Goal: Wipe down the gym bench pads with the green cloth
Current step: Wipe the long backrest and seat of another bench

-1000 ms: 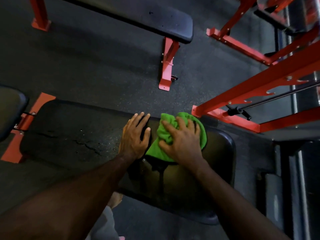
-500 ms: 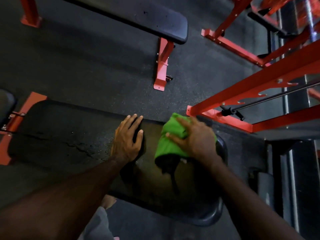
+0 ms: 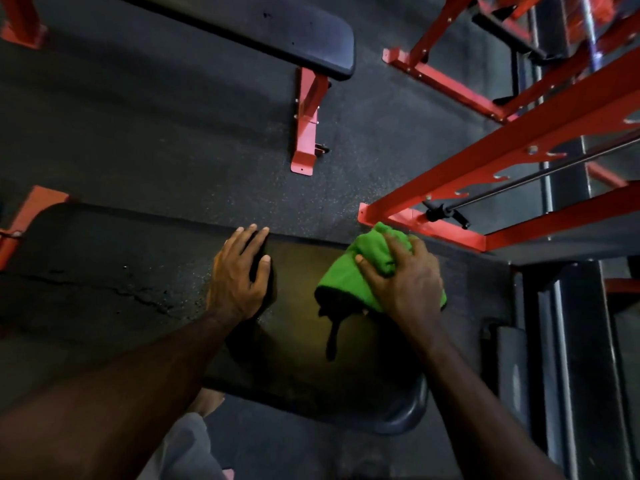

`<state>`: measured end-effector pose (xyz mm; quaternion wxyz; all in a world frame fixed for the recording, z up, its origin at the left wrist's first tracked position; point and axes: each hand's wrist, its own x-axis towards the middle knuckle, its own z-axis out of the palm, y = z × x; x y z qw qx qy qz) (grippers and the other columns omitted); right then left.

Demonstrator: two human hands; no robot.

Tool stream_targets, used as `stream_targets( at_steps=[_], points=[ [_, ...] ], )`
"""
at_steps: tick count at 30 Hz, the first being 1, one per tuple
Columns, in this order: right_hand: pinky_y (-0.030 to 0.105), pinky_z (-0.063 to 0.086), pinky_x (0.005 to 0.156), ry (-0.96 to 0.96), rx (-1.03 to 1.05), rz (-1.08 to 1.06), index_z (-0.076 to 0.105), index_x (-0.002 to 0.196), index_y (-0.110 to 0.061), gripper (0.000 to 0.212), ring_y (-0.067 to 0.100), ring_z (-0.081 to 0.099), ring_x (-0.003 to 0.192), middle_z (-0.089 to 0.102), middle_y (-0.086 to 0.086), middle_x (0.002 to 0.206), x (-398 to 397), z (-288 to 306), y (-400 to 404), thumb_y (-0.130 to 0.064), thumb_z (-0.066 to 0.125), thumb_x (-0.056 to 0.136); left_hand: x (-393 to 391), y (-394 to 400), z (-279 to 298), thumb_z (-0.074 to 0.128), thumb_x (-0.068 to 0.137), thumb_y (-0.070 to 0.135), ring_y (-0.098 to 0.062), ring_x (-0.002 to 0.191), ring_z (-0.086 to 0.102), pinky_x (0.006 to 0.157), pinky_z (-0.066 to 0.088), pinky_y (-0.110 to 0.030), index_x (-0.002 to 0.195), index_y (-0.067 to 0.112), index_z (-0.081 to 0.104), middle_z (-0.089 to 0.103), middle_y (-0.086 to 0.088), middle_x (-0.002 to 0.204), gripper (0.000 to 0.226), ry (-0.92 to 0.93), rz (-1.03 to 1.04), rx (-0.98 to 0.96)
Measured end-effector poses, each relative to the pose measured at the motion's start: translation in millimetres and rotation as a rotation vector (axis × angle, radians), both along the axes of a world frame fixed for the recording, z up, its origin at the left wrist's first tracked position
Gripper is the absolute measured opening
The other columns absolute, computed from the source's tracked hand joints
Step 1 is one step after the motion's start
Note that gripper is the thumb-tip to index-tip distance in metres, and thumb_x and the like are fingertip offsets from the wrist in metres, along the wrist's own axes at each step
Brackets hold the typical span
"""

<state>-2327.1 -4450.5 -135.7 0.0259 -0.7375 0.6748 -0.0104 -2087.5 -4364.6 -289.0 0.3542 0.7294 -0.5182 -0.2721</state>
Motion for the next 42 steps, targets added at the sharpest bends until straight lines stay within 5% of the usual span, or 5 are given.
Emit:
stream_targets(
  at_steps=[4, 8, 27, 36, 42],
  points=[
    [0.052, 0.047, 0.108, -0.019, -0.051, 0.259, 0.062, 0.142, -0.034, 0.070, 0.039, 0.054, 0.127, 0.054, 0.011, 0.143, -29.4, 7.8, 28.9, -0.075, 0.063, 0.085, 0.9, -1.1, -1.7, 0.040, 0.103, 0.042, -0.019, 0.154, 0.026, 0.120, 0.030, -0.049, 0.155, 0.026, 0.044, 0.038, 0.001, 0.163, 0.055, -0.011, -0.001, -0.003],
    [0.040, 0.052, 0.097, -0.226, 0.025, -0.113, 0.061, 0.141, -0.034, 0.074, 0.034, 0.062, 0.117, 0.054, 0.006, 0.138, -25.1, 11.8, 5.8, -0.073, 0.072, 0.079, 0.0, 0.2, -0.1, 0.040, 0.103, 0.042, -0.020, 0.154, 0.027, 0.120, 0.029, -0.050, 0.155, 0.025, 0.045, 0.039, 0.000, 0.163, 0.055, -0.005, -0.001, -0.002],
    [0.067, 0.043, 0.101, 0.041, -0.083, -0.240, 0.039, 0.155, -0.047, 0.079, 0.049, 0.032, 0.144, 0.030, 0.005, 0.165, 0.9, -10.2, 120.1, -0.076, 0.059, 0.085, -0.7, 1.2, 0.8, 0.040, 0.102, 0.041, -0.020, 0.154, 0.028, 0.121, 0.029, -0.052, 0.155, 0.026, 0.045, 0.040, 0.001, 0.162, 0.055, -0.007, 0.010, -0.002],
    [0.068, 0.024, 0.121, -0.175, -0.102, -0.276, 0.042, 0.157, -0.033, 0.079, 0.051, 0.020, 0.152, 0.020, 0.013, 0.169, -15.6, -22.0, 231.4, -0.069, 0.055, 0.089, -0.2, 1.3, 5.6, 0.031, 0.107, 0.039, -0.027, 0.154, 0.025, 0.124, 0.025, -0.053, 0.157, 0.017, 0.038, 0.037, -0.009, 0.163, 0.055, -0.133, -0.066, 0.037],
    [0.075, 0.025, 0.115, 0.088, 0.062, 0.208, 0.045, 0.155, -0.037, 0.075, 0.052, 0.019, 0.153, 0.037, 0.010, 0.164, -9.2, -21.9, 218.8, -0.074, 0.048, 0.091, -3.0, -4.2, 9.3, 0.029, 0.109, 0.034, -0.030, 0.156, 0.021, 0.128, 0.018, -0.048, 0.159, 0.013, 0.031, 0.032, -0.012, 0.165, 0.054, -0.245, -0.116, 0.131]
  ],
)
